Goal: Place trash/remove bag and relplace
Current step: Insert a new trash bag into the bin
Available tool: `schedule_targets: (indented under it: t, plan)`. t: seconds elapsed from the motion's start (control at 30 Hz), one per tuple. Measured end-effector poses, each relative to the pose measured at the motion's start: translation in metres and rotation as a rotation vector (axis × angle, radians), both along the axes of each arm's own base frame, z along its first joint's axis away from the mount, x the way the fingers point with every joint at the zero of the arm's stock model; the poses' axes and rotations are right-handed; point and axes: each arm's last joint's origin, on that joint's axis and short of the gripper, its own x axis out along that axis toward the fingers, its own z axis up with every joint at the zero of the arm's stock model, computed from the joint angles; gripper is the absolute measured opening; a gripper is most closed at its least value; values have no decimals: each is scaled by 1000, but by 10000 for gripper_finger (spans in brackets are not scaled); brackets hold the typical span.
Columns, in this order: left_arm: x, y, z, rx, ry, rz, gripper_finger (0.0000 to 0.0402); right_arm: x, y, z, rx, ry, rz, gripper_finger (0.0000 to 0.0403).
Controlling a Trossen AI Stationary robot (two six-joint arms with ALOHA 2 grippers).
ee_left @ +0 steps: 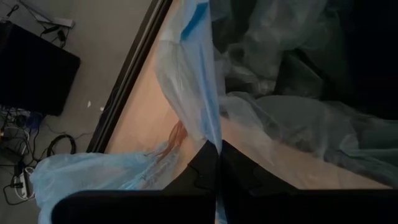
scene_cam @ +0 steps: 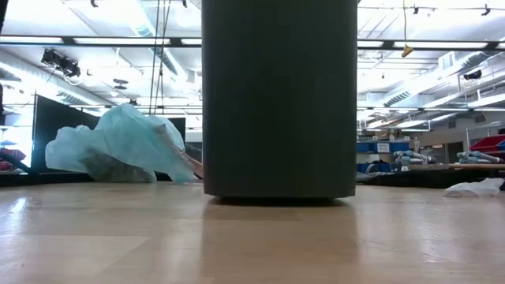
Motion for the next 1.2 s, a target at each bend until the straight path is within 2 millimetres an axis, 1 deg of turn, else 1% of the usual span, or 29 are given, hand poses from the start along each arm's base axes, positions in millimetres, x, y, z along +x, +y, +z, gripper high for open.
schedule_targets:
  t: [0.2,0.4,0.6,0.83,0.93,1.0,1.1,1.2]
  plan:
    - [1,0,0,7,3,-15,17,0,0,0,25,3,-12,55]
    - [0,0,0,7,8,-16,17,1,0,0,60,4,-11,80]
    - [0,0,0,7,10,-16,17,3,2,5,106,-32,40,85]
    - [0,0,0,4,6,-17,17,5,-1,5,126,-38,22,86]
    - [0,0,0,4,6,-17,17,5,-1,5,128,-38,20,84]
    - [0,0,0,4,6,-18,17,4,-1,6,132,-40,26,75]
    - [0,-2,0,-6,5,-27,17,2,0,10,156,-56,53,50]
    - [2,-5,-2,-11,-3,-34,17,0,0,14,195,-67,88,16]
